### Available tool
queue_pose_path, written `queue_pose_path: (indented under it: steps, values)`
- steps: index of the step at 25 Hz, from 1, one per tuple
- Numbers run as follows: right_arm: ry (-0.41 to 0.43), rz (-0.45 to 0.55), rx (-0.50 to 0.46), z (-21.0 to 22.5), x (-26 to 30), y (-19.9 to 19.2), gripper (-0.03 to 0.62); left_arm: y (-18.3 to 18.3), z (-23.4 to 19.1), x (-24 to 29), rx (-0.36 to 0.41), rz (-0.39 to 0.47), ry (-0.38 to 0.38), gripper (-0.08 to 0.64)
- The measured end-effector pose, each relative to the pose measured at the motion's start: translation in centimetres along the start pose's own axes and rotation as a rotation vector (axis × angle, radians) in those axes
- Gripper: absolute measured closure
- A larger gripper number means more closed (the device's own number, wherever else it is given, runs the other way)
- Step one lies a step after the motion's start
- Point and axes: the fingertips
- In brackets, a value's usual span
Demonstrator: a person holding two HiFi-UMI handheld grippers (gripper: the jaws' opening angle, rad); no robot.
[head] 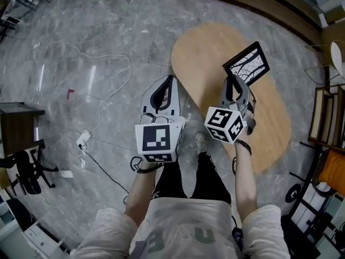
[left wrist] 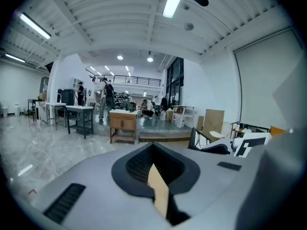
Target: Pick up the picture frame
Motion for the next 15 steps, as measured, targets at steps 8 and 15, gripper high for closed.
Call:
queue_pose_path:
  steps: [8,15]
  values:
    - [-0.183,0.308,0.080,11.2,-8.4,16.7,0.511,14.8,1.8,-2.9,0.033,0.145,0.016,0.552]
    - [-0.213,0.571,0.167,13.8,-18.1,24.8,0.511,22.2,5.1,-7.5,0.095,0.274,0.003,0.552]
Point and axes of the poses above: the fingertips, and each gripper's own axes: x forward along the fingers, z to its right, y out of its top, and after that the axes turned 14 degrees about z, right-handed
